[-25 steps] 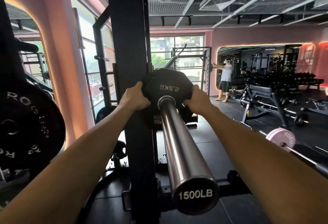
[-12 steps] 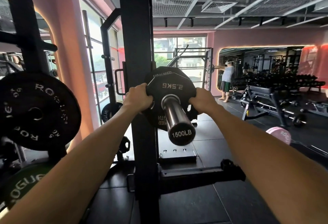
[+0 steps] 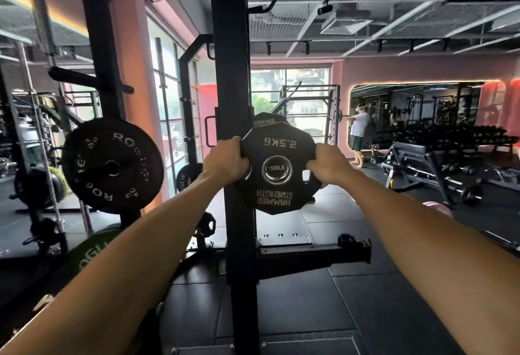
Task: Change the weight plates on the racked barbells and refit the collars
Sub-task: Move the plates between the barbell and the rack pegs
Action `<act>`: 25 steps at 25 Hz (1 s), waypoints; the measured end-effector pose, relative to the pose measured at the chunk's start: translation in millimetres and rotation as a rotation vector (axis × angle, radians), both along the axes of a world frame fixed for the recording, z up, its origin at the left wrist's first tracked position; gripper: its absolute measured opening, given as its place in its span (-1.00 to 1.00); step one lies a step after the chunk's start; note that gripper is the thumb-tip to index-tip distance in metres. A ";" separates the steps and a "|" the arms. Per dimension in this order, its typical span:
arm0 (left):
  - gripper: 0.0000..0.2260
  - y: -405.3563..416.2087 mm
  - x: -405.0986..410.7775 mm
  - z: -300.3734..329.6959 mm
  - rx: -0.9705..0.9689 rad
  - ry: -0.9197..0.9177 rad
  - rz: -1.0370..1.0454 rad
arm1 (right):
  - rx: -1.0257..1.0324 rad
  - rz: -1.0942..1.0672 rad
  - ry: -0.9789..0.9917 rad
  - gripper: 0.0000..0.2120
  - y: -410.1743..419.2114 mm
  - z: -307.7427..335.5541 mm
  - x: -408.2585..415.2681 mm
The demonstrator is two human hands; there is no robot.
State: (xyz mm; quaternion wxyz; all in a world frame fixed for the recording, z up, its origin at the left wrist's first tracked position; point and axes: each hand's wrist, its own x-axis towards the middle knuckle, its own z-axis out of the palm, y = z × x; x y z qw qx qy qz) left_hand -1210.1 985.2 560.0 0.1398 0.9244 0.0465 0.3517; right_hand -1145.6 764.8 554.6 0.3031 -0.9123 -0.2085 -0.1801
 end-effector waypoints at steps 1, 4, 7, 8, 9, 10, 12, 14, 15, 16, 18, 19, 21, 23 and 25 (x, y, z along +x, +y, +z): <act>-0.73 -2.8 -14.8 3.9 0.004 -0.004 0.012 | -0.019 -0.009 -0.015 -0.94 -2.1 3.9 -15.9; -0.74 -2.0 -60.4 25.3 0.021 -0.029 0.048 | -0.053 -0.024 -0.063 -0.83 3.4 24.2 -57.4; -0.77 18.4 -107.4 50.0 0.013 -0.070 0.076 | -0.031 0.016 -0.101 -0.81 24.9 49.5 -99.2; -0.76 26.9 -122.0 55.6 0.010 -0.080 0.083 | -0.034 0.029 -0.118 -0.81 34.5 55.3 -111.1; -0.76 37.6 -135.8 59.7 0.014 -0.083 0.089 | -0.036 0.039 -0.123 -0.80 45.8 59.4 -123.3; -0.76 49.3 -150.1 62.4 0.025 -0.089 0.097 | -0.037 0.052 -0.124 -0.79 59.0 61.3 -134.0; -0.75 72.5 -174.9 65.1 0.039 -0.101 0.116 | -0.036 0.071 -0.128 -0.78 85.6 62.3 -151.2; -0.76 106.6 -202.6 63.6 0.040 -0.103 0.121 | -0.042 0.088 -0.119 -0.78 123.0 60.2 -172.9; -0.77 127.9 -215.9 61.4 0.039 -0.098 0.123 | -0.039 0.095 -0.110 -0.78 144.3 58.3 -186.4; -0.77 152.0 -227.7 59.0 0.041 -0.097 0.123 | -0.039 0.095 -0.111 -0.77 167.0 55.4 -198.1; -0.78 208.9 -249.7 54.6 0.059 -0.095 0.126 | -0.031 0.094 -0.113 -0.75 218.4 48.1 -225.0; -0.78 235.8 -260.0 54.0 0.074 -0.093 0.131 | -0.014 0.100 -0.111 -0.77 242.7 45.2 -236.9; -0.76 274.1 -276.6 54.6 0.103 -0.095 0.137 | 0.019 0.129 -0.094 -0.78 277.5 42.7 -254.4; -0.75 324.2 -298.4 56.4 0.117 -0.087 0.132 | 0.055 0.179 -0.042 -0.80 327.4 40.8 -273.3; -0.77 368.9 -312.7 58.2 0.105 -0.083 0.135 | 0.077 0.211 -0.014 -0.86 371.1 44.0 -287.4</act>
